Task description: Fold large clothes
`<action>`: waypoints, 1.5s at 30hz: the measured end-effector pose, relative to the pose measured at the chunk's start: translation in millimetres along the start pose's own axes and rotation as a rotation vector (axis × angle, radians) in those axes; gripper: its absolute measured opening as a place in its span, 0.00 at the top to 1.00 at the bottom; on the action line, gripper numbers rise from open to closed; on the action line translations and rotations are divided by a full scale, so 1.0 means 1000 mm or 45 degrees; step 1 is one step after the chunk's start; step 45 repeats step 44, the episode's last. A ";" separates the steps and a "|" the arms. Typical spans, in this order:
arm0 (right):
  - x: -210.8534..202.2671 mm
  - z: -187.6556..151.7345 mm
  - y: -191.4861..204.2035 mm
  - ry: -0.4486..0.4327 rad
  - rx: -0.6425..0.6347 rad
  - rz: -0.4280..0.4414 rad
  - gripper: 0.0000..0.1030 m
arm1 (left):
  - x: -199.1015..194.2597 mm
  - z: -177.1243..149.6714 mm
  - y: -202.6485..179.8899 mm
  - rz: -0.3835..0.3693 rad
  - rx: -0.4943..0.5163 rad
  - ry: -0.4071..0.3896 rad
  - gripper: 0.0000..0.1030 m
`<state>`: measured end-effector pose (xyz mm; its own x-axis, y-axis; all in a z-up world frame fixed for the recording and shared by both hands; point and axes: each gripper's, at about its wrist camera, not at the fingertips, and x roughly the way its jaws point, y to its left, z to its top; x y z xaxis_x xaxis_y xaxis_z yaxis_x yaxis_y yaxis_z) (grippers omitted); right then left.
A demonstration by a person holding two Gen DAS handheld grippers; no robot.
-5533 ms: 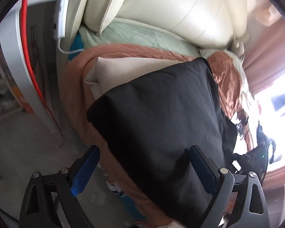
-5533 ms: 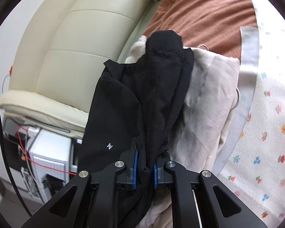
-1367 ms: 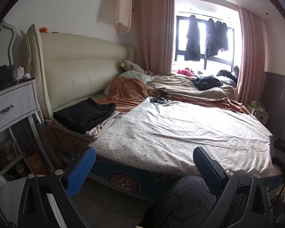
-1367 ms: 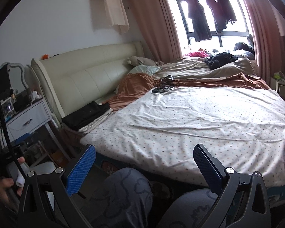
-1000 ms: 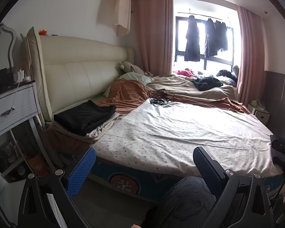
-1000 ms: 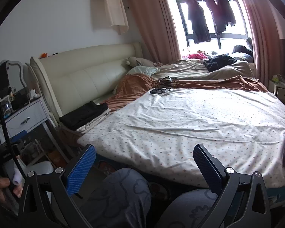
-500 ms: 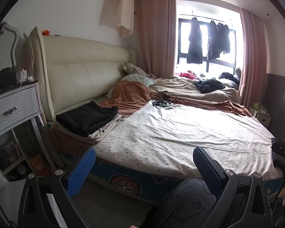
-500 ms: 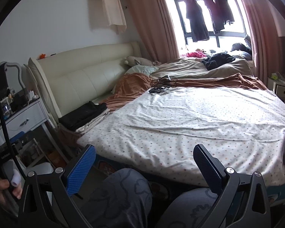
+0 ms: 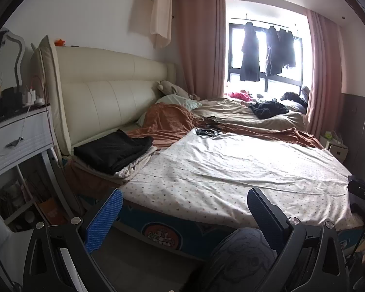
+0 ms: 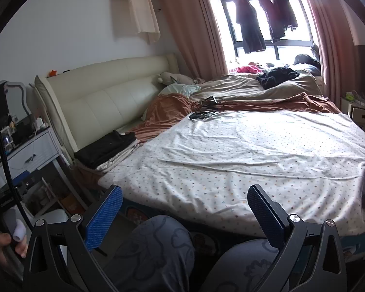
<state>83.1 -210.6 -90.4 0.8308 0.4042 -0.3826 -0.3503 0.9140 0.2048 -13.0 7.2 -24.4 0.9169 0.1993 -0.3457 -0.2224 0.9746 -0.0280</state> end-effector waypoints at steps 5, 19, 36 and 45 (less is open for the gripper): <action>0.000 0.000 0.001 -0.002 -0.002 0.001 0.00 | -0.003 -0.001 -0.003 0.010 0.008 -0.005 0.00; -0.002 -0.001 0.006 -0.001 0.006 -0.003 0.00 | -0.009 -0.002 -0.004 -0.008 0.002 -0.007 0.00; -0.001 -0.002 0.006 0.007 0.029 -0.003 0.00 | -0.019 -0.001 -0.001 -0.029 -0.003 -0.024 0.00; 0.001 -0.002 0.008 0.020 0.029 -0.018 0.00 | -0.023 -0.003 0.001 -0.040 -0.011 -0.035 0.00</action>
